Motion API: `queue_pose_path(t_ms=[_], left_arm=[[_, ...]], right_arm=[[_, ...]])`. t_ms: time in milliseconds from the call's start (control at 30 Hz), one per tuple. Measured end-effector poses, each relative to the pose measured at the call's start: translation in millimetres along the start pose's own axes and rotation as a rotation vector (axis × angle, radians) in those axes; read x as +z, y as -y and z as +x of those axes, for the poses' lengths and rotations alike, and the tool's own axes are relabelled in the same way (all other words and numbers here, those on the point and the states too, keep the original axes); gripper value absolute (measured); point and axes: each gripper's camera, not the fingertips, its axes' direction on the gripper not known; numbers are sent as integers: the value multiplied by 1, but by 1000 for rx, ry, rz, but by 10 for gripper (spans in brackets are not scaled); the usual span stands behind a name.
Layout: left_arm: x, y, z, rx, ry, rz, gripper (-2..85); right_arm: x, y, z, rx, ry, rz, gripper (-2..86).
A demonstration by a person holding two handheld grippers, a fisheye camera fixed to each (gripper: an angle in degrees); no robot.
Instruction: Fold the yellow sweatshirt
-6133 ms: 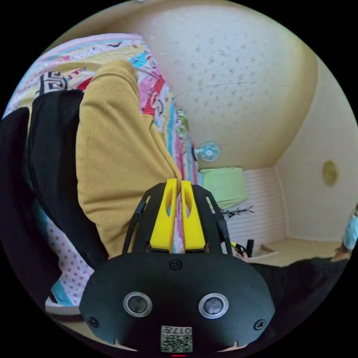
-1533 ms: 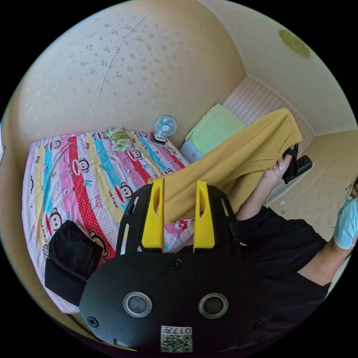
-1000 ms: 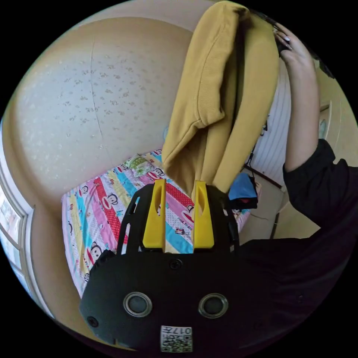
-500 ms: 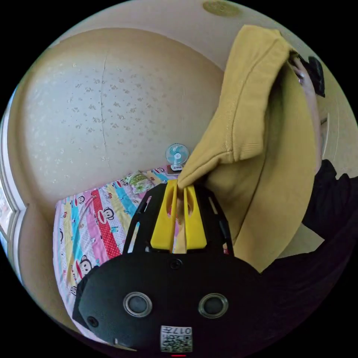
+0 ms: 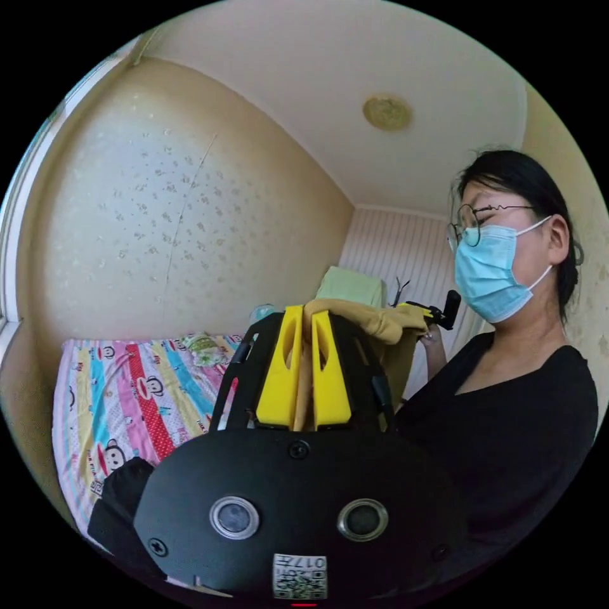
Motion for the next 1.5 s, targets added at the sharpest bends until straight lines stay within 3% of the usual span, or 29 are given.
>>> queue_pose_path(t_ms=[133, 233, 300, 400, 500, 633, 733, 833, 900, 1033, 1067, 1133, 1200, 1300, 1367, 1467, 1500], left_arm=[[41, 40, -90, -119, 77, -179, 13], [124, 43, -209, -205, 172, -385, 29], [182, 16, -295, -284, 274, -526, 55], [230, -82, -414, -610, 449, -806, 72], [223, -198, -437, -788, 489, -913, 78], [184, -344, -396, -878, 645, -1038, 91], [135, -399, -360, -959, 832, -970, 84], [87, -405, -328, -1054, 1087, -836, 138], [69, -409, -319, -1106, 1044, -753, 140], [52, -440, -353, -1229, 986, -960, 108], [47, -442, -366, -1246, 867, -978, 64], [29, -428, -385, -1279, 777, -1010, 36], [-3, -388, -392, -1207, 833, -977, 31], [-92, -310, -389, -1152, 913, -710, 34], [-183, -279, -389, -1272, 917, -407, 44], [-270, -274, -376, -1389, 1056, -239, 55], [-278, -275, -374, -1398, 1054, -242, 60]], right_arm=[[110, -17, 71, 64, 239, -108, 52], [277, -52, 139, 169, 495, -335, 56], [423, -117, 173, 315, 544, -505, 58], [535, -241, 167, 652, 655, -693, 63], [566, -372, 112, 915, 735, -762, 69], [563, -513, 17, 1007, 748, -994, 103], [545, -588, -55, 1048, 753, -1085, 132], [534, -617, -106, 1167, 817, -978, 140], [530, -614, -134, 1224, 736, -929, 141], [539, -605, -166, 1087, 541, -1094, 126], [544, -603, -170, 1018, 524, -1157, 114], [547, -600, -171, 902, 554, -1222, 85], [540, -597, -165, 797, 656, -1236, 54], [516, -601, -149, 803, 715, -1207, 37], [496, -601, -142, 834, 713, -1131, 34], [455, -596, -123, 838, 726, -1014, 32], [433, -594, -102, 829, 639, -986, 33]])
